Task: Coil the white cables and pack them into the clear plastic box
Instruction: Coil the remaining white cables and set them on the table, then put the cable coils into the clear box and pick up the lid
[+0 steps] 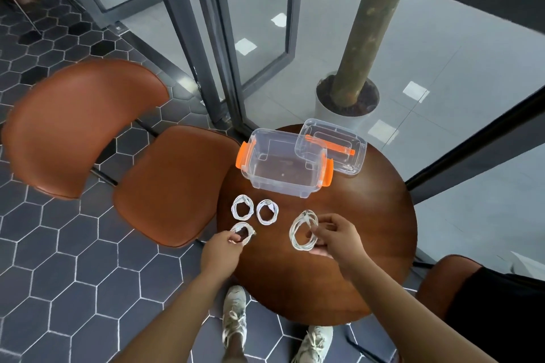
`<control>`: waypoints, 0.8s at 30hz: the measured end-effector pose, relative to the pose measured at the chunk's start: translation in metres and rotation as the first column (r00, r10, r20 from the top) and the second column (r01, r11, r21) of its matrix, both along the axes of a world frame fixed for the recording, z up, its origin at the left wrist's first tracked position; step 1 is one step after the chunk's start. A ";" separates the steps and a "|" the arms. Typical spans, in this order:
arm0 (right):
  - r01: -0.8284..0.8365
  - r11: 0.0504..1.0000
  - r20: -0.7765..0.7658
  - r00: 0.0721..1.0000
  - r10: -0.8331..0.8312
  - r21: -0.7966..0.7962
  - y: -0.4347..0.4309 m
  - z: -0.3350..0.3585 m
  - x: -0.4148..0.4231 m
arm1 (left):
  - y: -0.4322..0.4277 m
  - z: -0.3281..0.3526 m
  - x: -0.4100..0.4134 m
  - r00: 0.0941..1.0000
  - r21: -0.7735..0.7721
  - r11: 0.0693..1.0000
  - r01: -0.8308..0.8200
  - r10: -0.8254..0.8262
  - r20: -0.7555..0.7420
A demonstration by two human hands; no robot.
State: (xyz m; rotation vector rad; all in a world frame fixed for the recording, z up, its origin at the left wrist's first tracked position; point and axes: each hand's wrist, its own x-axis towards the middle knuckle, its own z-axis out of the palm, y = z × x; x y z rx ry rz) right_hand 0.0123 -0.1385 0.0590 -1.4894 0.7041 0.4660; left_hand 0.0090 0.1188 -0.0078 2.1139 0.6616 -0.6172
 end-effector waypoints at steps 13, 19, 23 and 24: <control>-0.014 1.000 -0.039 0.999 0.015 0.026 0.025 -0.042 0.032 | 0.004 -0.064 0.036 0.996 0.298 0.954 0.036 -0.010 -0.088; -0.021 0.999 -0.030 0.999 0.022 0.042 0.027 -0.050 0.032 | -0.004 -0.078 0.036 1.000 0.357 0.934 0.007 0.000 -0.021; -0.032 0.999 -0.027 0.999 0.033 0.037 0.025 -0.050 0.031 | -0.004 -0.079 0.032 0.999 0.324 0.945 -0.041 0.046 -0.006; -0.036 0.999 -0.024 0.999 0.037 0.038 0.025 -0.050 0.031 | -0.003 -0.078 0.030 0.998 0.305 0.950 -0.066 0.069 0.000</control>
